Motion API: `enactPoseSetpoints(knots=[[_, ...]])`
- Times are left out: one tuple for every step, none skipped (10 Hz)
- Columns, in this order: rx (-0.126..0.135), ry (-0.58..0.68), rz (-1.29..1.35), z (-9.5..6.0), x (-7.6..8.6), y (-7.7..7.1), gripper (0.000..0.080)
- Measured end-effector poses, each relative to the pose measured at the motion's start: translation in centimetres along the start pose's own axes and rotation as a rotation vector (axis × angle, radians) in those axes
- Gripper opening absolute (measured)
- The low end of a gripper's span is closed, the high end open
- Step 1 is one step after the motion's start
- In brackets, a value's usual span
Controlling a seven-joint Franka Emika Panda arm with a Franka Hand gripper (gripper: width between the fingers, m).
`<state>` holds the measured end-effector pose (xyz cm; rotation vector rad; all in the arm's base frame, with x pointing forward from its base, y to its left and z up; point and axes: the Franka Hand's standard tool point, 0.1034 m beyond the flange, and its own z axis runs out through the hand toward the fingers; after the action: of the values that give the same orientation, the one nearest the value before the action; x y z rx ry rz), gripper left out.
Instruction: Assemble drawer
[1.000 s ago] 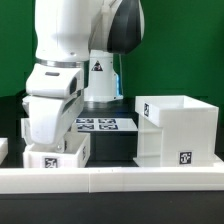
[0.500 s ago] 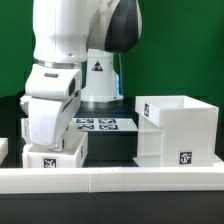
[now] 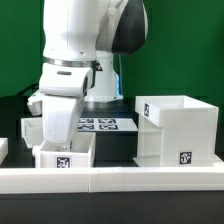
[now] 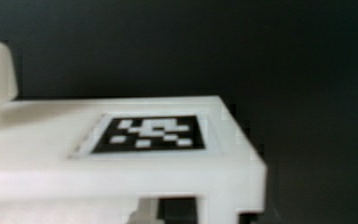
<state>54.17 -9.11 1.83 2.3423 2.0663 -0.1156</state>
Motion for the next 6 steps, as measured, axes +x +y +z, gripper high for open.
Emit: enactPoseSetpoints(knots=[[-0.007,0.001,0.017,0.0,0.0,0.0,0.0042],[-0.01,0.001,0.019,0.1,-0.1,0.0,0.0042],[-0.035,0.001,0.02,0.1,-0.1,0.1,0.0042],[-0.028,0.003,0.014,0.4,0.3,-0.3,0.0042],[-0.026,0.007,-0.007,0.5,0.8,-0.4,0.0042],[-0.026,0.007,-0.044,0.5,1.3,-0.4,0.0042]])
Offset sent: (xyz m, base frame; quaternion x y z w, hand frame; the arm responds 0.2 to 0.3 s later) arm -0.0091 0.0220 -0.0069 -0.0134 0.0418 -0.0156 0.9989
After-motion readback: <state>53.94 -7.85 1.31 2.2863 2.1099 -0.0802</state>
